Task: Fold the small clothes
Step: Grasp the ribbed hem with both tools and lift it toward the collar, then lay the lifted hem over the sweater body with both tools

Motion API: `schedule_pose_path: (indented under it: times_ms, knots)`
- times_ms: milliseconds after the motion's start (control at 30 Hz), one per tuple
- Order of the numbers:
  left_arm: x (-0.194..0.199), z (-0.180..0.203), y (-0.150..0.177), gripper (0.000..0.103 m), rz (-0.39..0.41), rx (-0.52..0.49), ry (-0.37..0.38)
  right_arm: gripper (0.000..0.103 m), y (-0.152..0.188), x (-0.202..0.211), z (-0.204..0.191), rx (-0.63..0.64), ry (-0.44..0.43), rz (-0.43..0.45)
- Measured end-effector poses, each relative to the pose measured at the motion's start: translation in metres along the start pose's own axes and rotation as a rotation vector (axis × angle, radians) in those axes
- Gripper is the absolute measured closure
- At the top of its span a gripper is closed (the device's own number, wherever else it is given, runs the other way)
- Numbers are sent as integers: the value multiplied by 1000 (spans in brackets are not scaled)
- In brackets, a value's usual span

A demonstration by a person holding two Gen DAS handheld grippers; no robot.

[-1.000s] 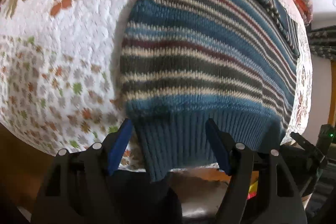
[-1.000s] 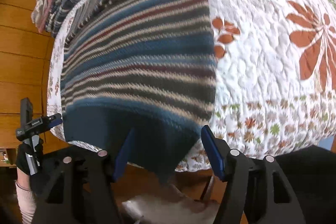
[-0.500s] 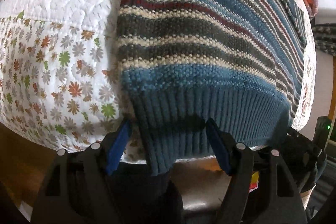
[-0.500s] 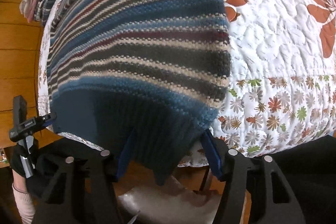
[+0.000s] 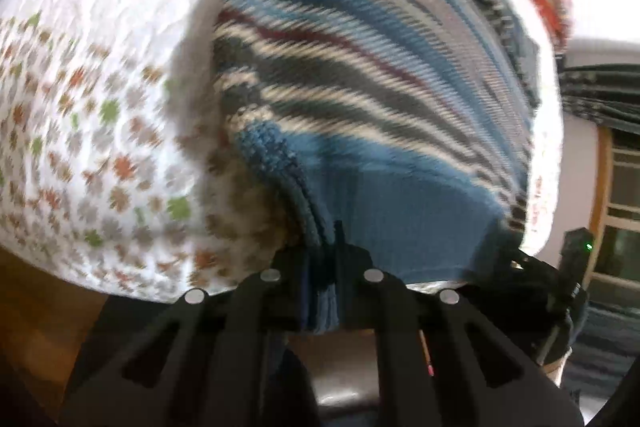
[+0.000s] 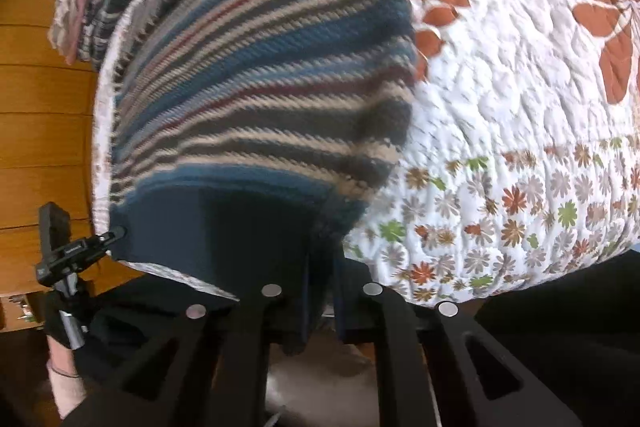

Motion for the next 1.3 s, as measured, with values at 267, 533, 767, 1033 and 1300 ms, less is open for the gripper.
schedule_pose_path:
  times_ms: [267, 533, 767, 1033, 1300]
  knots:
    - [43, 33, -40, 96, 158, -1, 181, 95, -33, 39, -17, -22, -134, 88]
    - [49, 49, -95, 96, 209, 8, 177, 95, -93, 59, -14, -56, -129, 109]
    - [24, 53, -155, 95, 205, 52, 127, 95, -137, 34, 4, -138, -127, 81]
    - [-7, 45, -186, 90, 139, 120, 80, 92, -164, 4, 30, -245, -169, 33]
    - [18, 33, -191, 67, 157, 221, 185, 79, -169, 14, 31, -291, -161, 41]
Point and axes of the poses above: each gripper's, at about its wrist camera, not at the fingertips, and x roughly against the way its jaws point, z to its right, y to its underside, the point moved 10 cm from there along -x, roughly the way its jaws point, and after that the axes turned 7 degrees about x, right-handed, at the moved point
